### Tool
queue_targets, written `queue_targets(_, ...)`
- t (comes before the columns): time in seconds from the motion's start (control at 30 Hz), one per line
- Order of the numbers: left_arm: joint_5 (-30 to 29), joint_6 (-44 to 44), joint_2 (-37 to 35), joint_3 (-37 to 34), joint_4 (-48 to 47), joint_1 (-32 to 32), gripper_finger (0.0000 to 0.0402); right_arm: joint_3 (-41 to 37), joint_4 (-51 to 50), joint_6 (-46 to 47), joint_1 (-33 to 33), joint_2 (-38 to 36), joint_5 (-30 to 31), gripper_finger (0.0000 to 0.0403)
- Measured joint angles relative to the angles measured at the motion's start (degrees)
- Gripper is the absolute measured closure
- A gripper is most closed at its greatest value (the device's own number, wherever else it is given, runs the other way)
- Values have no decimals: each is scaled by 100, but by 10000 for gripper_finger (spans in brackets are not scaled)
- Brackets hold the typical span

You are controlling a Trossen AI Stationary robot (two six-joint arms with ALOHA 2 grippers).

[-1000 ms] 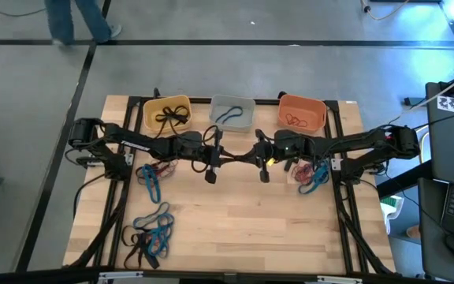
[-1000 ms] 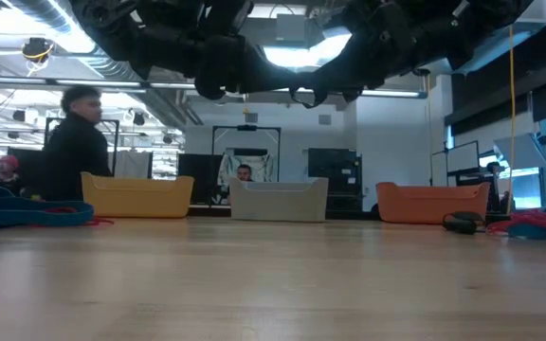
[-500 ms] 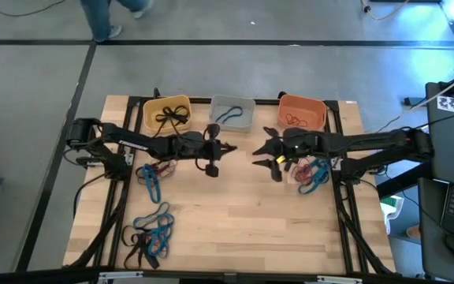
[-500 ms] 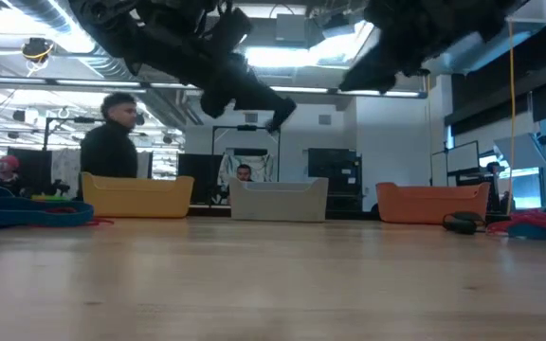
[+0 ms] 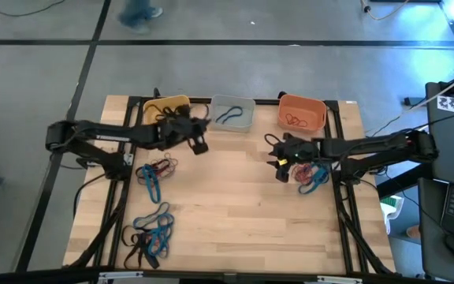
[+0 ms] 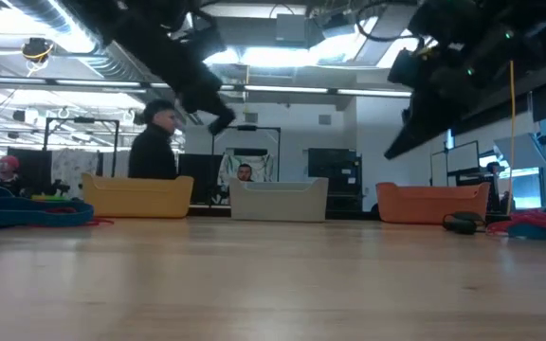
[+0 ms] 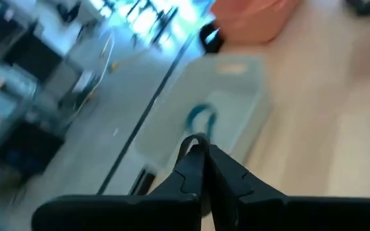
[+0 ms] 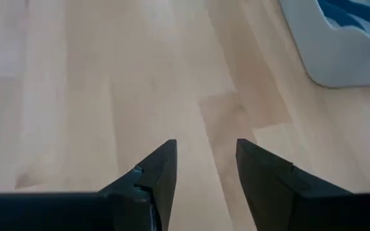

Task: Sort rubber bands into baskets
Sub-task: Put the black rubber band into the yellow bin

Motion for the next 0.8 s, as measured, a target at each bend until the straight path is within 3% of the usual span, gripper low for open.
queue_targets(0.37, 16, -1169, -293, 2, -1545, 1649, 388, -615, 1152, 56, 0, 0, 44, 240)
queue_targets(0.5, 346, -1453, -215, 2, -1793, 2144, 387, -640, 1321, 25, 0, 0, 48, 240)
queue_targets(0.6, 661, -1643, -64, 2, -1865, 2387, 387, -640, 1329, -1, 0, 0, 133, 240)
queue_targets(0.8, 689, -1736, 194, 2, -1849, 2556, 383, -640, 1328, -61, 0, 2, 144, 240)
